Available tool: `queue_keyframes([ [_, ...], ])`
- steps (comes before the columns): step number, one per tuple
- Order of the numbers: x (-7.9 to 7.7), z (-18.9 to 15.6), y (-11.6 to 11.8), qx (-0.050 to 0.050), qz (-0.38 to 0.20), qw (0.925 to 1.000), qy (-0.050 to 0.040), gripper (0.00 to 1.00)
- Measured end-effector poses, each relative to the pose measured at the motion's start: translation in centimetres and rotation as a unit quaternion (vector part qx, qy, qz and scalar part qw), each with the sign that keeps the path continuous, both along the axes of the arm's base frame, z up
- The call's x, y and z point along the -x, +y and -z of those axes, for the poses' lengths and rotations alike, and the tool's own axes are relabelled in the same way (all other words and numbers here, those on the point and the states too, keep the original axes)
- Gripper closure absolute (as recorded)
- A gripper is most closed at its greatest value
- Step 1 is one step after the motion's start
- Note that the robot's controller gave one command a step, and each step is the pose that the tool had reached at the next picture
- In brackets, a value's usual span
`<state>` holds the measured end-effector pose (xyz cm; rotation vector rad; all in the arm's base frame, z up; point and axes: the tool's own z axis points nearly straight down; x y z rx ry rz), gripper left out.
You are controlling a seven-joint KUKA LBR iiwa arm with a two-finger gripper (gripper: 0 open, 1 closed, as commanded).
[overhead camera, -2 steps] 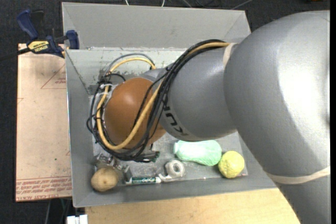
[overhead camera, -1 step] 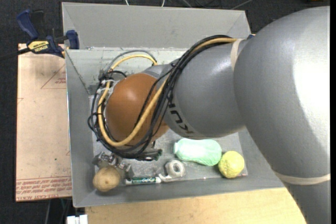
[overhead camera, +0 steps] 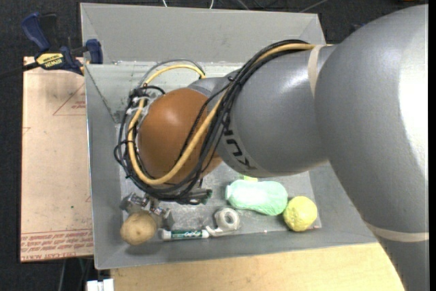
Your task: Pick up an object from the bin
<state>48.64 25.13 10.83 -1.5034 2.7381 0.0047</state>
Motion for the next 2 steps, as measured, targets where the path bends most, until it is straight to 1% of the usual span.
queue_keyframes([
  [1, 0.2, -3.0, 0.0, 0.001, 0.001, 1.0000, 0.0031, 1.00],
  [2, 0.1, -5.9, 0.0, 0.000, 0.002, 1.0000, 0.0022, 1.00],
])
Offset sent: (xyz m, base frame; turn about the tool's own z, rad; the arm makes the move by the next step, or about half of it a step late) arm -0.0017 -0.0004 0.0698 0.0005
